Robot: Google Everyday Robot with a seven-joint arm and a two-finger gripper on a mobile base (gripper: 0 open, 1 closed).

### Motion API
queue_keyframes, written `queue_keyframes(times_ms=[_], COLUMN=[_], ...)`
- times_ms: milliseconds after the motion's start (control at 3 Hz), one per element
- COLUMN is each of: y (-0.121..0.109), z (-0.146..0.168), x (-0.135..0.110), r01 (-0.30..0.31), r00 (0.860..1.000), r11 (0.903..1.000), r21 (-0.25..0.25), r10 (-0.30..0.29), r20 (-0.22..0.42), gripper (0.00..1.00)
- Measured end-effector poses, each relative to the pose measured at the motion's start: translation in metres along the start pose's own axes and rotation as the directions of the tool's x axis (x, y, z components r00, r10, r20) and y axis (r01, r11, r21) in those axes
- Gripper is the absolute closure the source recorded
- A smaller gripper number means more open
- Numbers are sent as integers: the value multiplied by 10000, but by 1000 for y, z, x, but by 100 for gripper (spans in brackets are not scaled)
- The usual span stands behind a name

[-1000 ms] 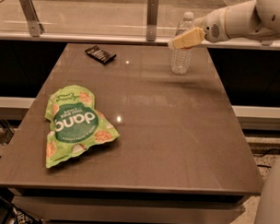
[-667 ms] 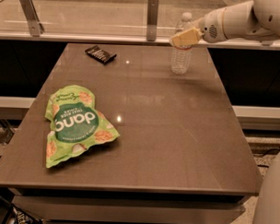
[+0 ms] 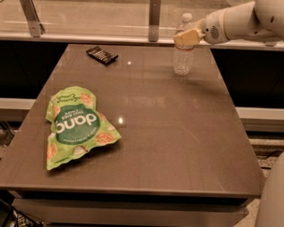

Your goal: Move water bottle near green rice chip bag

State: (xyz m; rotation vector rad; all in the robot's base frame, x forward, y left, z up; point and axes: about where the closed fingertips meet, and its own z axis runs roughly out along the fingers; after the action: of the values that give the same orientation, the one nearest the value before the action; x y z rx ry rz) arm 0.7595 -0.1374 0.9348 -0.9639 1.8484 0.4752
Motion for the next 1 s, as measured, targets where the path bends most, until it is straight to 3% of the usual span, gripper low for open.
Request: queue_keyframes(times_ms=[333,667,1000], y=[1,2,16], z=[3,4,4], x=[0,0,-6], r01=[-5,-4,88], r00=[10000,10000,9999], r11=[10000,10000,9997], r21=[-49,-56,-238], r10=[5,4,-91], r20=[-9,-11,-142], gripper=[100,100,100])
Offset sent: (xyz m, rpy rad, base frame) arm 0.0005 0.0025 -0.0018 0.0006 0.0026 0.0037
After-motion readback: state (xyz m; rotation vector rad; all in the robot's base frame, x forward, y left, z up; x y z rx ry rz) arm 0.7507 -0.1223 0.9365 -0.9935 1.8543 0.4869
